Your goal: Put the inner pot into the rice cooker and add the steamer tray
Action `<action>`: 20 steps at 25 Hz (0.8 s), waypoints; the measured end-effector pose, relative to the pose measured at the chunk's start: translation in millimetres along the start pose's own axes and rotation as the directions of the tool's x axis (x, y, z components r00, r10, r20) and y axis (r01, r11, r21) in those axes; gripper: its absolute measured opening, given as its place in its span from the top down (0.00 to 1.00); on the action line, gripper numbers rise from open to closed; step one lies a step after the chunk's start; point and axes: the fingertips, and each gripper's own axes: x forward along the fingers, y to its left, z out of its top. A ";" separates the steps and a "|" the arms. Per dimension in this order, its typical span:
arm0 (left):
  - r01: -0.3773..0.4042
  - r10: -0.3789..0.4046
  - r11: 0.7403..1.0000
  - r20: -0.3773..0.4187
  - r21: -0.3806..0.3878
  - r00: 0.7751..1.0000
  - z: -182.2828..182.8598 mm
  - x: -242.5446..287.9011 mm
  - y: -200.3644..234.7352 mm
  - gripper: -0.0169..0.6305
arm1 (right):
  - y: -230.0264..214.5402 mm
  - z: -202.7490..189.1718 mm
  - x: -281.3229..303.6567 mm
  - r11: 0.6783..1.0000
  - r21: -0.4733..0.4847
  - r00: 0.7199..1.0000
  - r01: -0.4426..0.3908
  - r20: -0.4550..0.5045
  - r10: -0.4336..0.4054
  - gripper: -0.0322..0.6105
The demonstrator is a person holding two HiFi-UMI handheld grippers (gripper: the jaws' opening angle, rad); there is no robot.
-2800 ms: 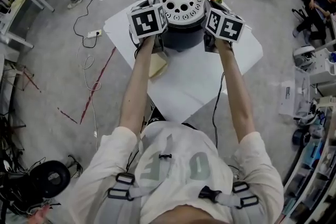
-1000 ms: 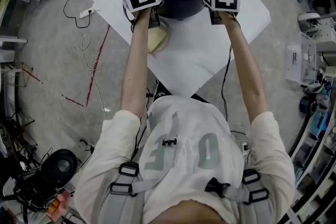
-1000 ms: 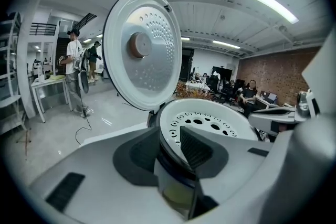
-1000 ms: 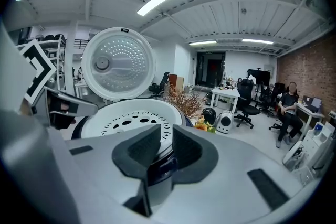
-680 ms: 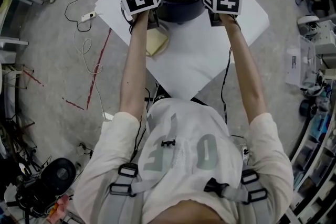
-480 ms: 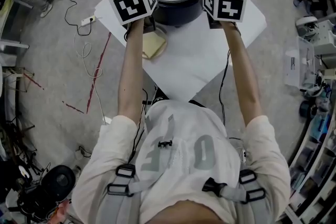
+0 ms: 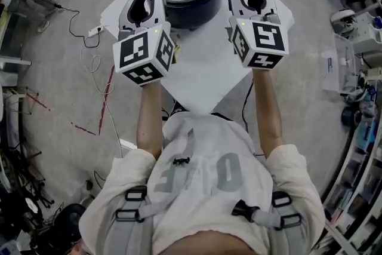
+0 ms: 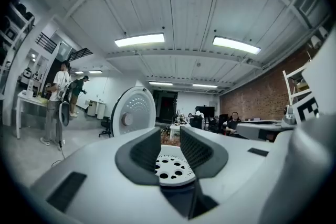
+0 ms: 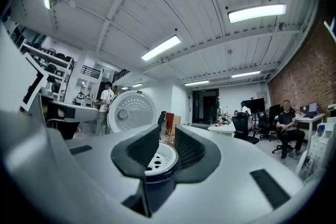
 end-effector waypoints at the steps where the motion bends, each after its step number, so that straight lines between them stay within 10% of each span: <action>1: 0.020 -0.020 1.000 0.008 0.015 1.000 -1.4 -6.6 -7.4 0.81 | 1.8 -3.2 -7.3 1.000 -0.009 1.000 -0.004 -0.005 0.004 0.80; 20: 0.018 -0.013 0.997 -0.072 0.077 0.997 -78.0 -53.5 -19.2 0.94 | 16.9 -102.9 -77.5 0.997 0.070 0.983 0.037 -0.180 -0.024 0.94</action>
